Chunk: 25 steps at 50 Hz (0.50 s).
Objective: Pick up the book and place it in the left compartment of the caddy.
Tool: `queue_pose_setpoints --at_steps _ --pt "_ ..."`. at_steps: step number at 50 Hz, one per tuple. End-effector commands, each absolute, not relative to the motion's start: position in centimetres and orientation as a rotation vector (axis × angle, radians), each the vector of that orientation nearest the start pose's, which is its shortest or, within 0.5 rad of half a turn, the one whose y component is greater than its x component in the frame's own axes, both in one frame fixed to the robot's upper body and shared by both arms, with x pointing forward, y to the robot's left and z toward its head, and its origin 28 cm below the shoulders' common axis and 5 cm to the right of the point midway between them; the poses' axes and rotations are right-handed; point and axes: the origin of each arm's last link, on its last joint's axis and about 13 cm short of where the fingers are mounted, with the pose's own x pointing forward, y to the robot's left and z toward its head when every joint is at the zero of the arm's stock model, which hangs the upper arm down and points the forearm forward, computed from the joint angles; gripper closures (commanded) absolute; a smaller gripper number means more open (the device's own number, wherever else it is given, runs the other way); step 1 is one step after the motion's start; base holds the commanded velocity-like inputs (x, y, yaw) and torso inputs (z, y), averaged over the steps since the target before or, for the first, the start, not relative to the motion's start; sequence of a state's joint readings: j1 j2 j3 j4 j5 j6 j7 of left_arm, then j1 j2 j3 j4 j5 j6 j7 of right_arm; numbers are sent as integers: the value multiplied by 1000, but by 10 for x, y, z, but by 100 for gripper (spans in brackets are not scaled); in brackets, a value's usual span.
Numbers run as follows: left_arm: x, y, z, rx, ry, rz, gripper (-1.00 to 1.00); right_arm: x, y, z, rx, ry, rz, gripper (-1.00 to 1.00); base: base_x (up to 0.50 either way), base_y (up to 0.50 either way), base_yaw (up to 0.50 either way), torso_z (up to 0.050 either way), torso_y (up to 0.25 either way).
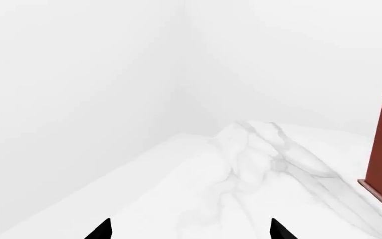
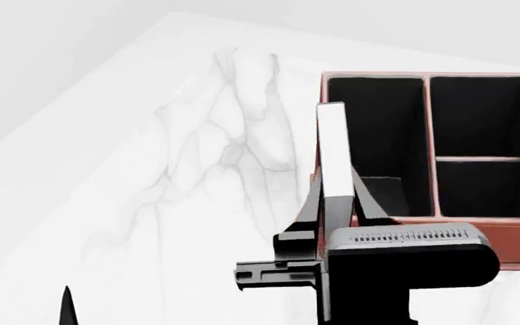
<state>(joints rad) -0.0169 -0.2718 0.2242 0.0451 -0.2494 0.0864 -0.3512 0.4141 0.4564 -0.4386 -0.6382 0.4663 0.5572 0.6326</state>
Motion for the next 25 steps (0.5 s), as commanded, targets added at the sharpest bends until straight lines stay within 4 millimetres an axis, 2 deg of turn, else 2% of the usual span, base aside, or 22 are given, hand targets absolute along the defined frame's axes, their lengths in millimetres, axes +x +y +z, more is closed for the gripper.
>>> queue_pose_setpoints --at_steps 1,7,16,25 --pt "212 223 29 -9 -88 125 -100 240 -87 195 -135 -305 42 100 0 0 0 0 0" --pt "212 223 30 -10 -89 126 -100 255 -92 197 -127 -270 26 100 0 0 0 0 2" --pt "212 223 30 -12 -89 126 -100 268 -97 200 -120 -250 4 100 0 0 0 0 1" --pt "212 224 31 -13 -89 128 -100 268 -99 200 -102 -263 3 100 0 0 0 0 2"
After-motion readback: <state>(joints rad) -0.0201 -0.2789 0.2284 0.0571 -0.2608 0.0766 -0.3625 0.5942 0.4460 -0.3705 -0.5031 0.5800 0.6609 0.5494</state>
